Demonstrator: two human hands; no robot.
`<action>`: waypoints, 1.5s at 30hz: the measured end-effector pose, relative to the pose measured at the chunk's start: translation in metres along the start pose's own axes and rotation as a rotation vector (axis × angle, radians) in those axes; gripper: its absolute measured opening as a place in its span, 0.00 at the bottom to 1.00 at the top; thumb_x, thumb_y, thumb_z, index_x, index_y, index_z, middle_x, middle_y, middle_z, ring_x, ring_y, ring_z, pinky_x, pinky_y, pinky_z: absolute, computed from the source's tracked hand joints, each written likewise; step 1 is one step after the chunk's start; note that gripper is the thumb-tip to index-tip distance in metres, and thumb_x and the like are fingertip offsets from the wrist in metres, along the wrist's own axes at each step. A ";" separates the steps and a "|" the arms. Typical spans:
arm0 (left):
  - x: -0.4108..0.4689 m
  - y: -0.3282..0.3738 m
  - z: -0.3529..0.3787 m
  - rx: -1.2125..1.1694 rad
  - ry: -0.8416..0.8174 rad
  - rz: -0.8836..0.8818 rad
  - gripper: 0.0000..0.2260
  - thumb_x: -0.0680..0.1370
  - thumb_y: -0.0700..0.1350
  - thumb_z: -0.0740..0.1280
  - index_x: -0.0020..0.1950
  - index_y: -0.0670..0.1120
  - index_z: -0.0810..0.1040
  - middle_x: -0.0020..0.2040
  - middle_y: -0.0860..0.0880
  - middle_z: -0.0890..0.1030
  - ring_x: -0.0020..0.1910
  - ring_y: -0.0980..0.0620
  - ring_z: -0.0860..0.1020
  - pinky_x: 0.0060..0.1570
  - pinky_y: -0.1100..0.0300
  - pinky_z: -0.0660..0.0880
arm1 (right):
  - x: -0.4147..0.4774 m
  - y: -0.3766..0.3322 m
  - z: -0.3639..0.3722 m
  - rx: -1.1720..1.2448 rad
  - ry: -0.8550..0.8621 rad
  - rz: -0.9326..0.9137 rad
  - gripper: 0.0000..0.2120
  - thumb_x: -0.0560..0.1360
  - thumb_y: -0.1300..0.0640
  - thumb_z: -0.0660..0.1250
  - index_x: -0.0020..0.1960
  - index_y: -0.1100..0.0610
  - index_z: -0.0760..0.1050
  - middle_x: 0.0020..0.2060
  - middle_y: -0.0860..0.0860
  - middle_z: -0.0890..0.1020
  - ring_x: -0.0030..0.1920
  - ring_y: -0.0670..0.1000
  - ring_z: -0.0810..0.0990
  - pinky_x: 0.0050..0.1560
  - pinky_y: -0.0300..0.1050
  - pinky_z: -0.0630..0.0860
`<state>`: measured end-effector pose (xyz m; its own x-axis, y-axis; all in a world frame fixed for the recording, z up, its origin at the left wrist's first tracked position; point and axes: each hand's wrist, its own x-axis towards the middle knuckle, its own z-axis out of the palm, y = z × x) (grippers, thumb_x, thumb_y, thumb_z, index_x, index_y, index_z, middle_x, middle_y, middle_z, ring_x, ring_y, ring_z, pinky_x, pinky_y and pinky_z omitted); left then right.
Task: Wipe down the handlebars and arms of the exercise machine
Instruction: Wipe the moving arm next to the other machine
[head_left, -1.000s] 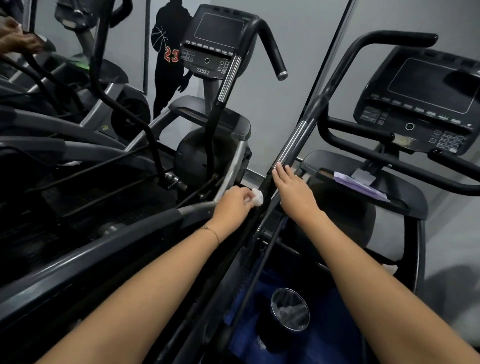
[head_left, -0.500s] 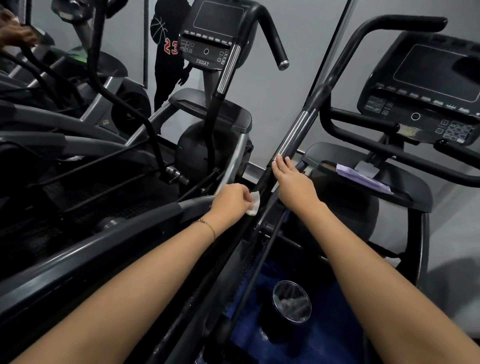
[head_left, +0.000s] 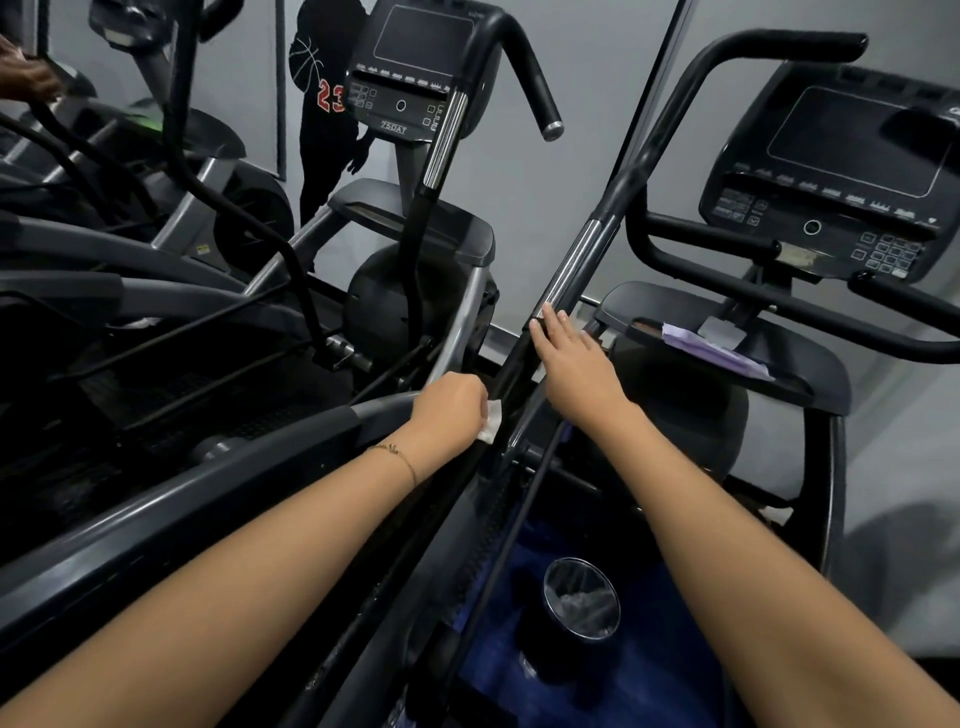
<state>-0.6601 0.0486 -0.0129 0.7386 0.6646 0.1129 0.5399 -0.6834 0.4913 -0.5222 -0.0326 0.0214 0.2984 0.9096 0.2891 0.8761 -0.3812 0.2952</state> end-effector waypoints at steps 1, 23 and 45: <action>-0.002 -0.002 0.001 0.008 0.012 0.005 0.08 0.76 0.38 0.64 0.51 0.43 0.82 0.52 0.44 0.81 0.52 0.45 0.79 0.50 0.55 0.75 | -0.005 -0.003 0.005 -0.010 0.029 -0.040 0.36 0.73 0.72 0.54 0.76 0.60 0.43 0.76 0.56 0.42 0.76 0.55 0.43 0.74 0.50 0.48; -0.013 0.006 -0.004 0.101 -0.008 -0.018 0.10 0.77 0.38 0.62 0.55 0.42 0.81 0.54 0.45 0.81 0.53 0.46 0.79 0.46 0.58 0.72 | -0.027 -0.019 0.023 -0.034 -0.085 -0.118 0.33 0.77 0.69 0.51 0.76 0.59 0.37 0.75 0.55 0.39 0.75 0.53 0.40 0.75 0.49 0.46; -0.035 -0.003 -0.015 0.111 -0.085 -0.054 0.10 0.78 0.43 0.64 0.56 0.49 0.81 0.57 0.47 0.80 0.56 0.46 0.78 0.51 0.57 0.75 | -0.025 -0.024 0.011 -0.071 -0.153 -0.091 0.31 0.78 0.67 0.51 0.76 0.59 0.38 0.76 0.54 0.40 0.76 0.53 0.40 0.75 0.50 0.51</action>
<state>-0.6932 0.0315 -0.0054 0.7361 0.6767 0.0131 0.6179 -0.6797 0.3953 -0.5465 -0.0439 -0.0031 0.2780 0.9533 0.1177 0.8749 -0.3019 0.3786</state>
